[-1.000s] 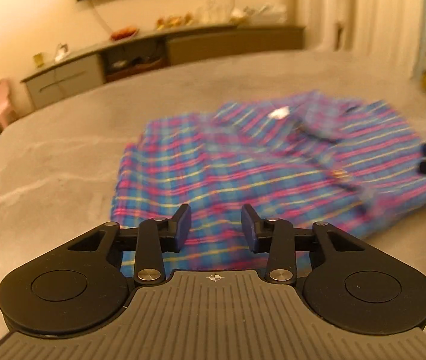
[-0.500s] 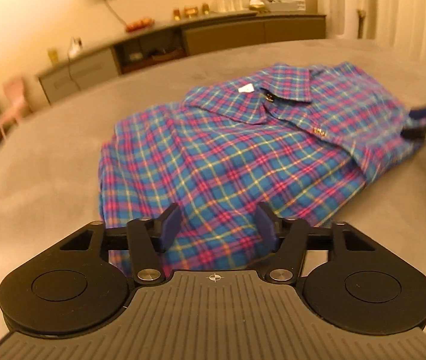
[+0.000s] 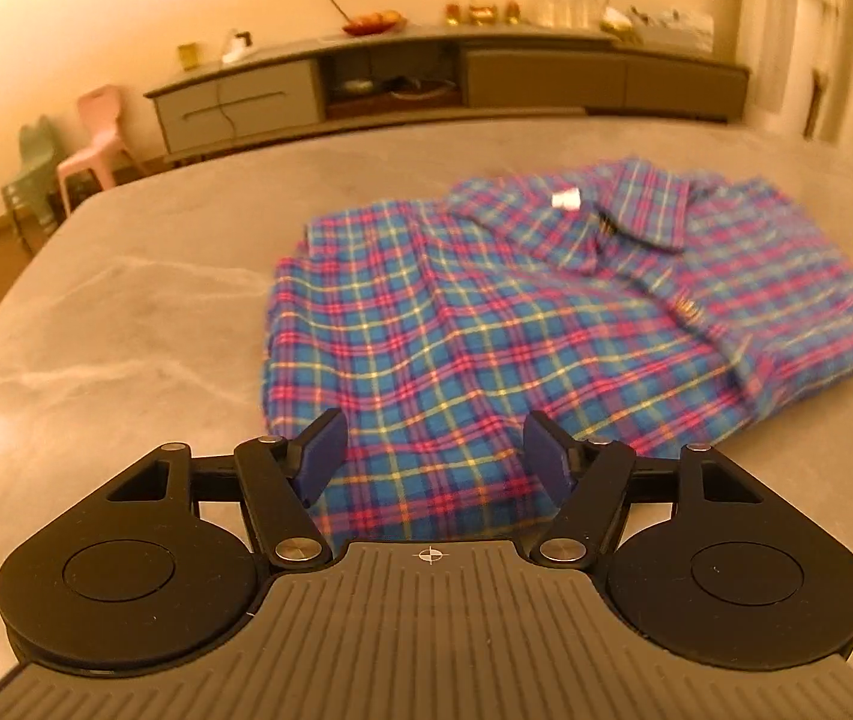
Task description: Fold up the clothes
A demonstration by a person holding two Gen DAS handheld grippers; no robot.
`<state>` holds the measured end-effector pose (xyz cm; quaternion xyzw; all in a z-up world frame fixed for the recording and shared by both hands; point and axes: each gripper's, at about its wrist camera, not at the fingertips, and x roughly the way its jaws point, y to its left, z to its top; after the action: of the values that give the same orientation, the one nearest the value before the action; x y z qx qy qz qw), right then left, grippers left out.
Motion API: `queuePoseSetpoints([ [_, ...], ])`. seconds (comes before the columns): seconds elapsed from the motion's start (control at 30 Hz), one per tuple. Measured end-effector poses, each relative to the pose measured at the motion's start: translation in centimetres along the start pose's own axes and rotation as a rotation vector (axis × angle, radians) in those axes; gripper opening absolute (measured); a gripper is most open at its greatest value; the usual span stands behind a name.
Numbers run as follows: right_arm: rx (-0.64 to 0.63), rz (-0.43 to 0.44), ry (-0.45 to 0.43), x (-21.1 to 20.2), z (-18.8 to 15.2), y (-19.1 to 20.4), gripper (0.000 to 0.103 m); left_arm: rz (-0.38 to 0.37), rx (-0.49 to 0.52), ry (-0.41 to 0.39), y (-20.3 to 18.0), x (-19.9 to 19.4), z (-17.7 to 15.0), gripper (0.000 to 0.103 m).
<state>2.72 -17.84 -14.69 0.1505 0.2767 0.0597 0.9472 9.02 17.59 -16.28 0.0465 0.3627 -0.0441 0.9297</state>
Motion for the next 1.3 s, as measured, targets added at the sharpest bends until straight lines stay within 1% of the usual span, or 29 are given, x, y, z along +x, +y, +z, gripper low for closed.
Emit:
queuePoseSetpoints([
  [0.07, 0.007, -0.011, -0.006, -0.8, -0.7, 0.1, 0.059, -0.007, -0.033, -0.017, -0.2, -1.7, 0.1, 0.069],
  [0.17, -0.009, -0.038, -0.009, -1.4, -1.7, 1.9, 0.059, -0.019, -0.064, -0.033, -0.7, -3.9, -0.3, 0.074],
  [0.23, -0.047, -0.028, 0.018, -1.6, -1.9, 3.9, 0.059, -0.03, -0.069, -0.024, -1.2, -5.0, -0.9, 0.076],
  [0.27, -0.066, -0.024, 0.032, -1.7, -2.1, 4.9, 0.061, -0.035, -0.072, -0.02, -1.4, -5.5, -1.1, 0.077],
  [0.33, -0.104, -0.014, 0.059, -1.8, -2.3, 7.0, 0.067, -0.032, -0.066, -0.015, -2.2, -6.5, -1.9, 0.079],
  [0.43, -0.161, -0.001, 0.099, -2.1, -2.7, 10.0, 0.078, -0.022, -0.061, -0.013, -3.2, -7.8, -3.0, 0.085],
  [0.47, -0.184, 0.0, 0.09, -2.6, -2.3, 10.9, 0.084, -0.023, -0.064, -0.011, -3.5, -8.1, -3.3, 0.088],
  [0.5, -0.2, 0.002, 0.083, -3.0, -1.8, 11.7, 0.088, -0.026, -0.069, -0.01, -3.7, -8.4, -3.6, 0.09],
  [0.53, -0.211, 0.011, 0.079, -3.3, -1.5, 12.2, 0.089, -0.03, -0.074, -0.008, -4.0, -8.7, -3.9, 0.091],
  [0.6, -0.236, 0.026, 0.085, -3.6, -1.0, 13.2, 0.092, -0.035, -0.081, -0.008, -4.2, -9.1, -4.4, 0.092],
  [0.67, -0.269, 0.023, 0.091, -3.5, -0.7, 14.2, 0.094, -0.029, -0.075, -0.014, -4.6, -9.6, -4.7, 0.093],
  [0.77, -0.305, -0.002, 0.102, -3.0, -0.7, 15.4, 0.095, -0.018, -0.065, -0.016, -5.1, -10.1, -5.4, 0.093],
  [0.83, -0.299, -0.003, 0.115, -2.7, -0.8, 15.7, 0.095, -0.017, -0.066, -0.014, -5.1, -10.4, -5.8, 0.093],
  [1.0, -0.281, -0.016, 0.167, -1.5, -1.1, 16.1, 0.096, -0.037, -0.109, -0.002, -4.6, -10.7, -6.5, 0.093],
  [1.13, -0.275, -0.031, 0.18, -1.4, -1.3, 15.8, 0.097, -0.055, -0.142, 0.0, -4.6, -10.8, -6.8, 0.093],
  [1.3, -0.272, -0.051, 0.186, -0.9, -1.4, 15.4, 0.098, -0.062, -0.133, 0.008, -5.3, -10.7, -7.2, 0.093],
])
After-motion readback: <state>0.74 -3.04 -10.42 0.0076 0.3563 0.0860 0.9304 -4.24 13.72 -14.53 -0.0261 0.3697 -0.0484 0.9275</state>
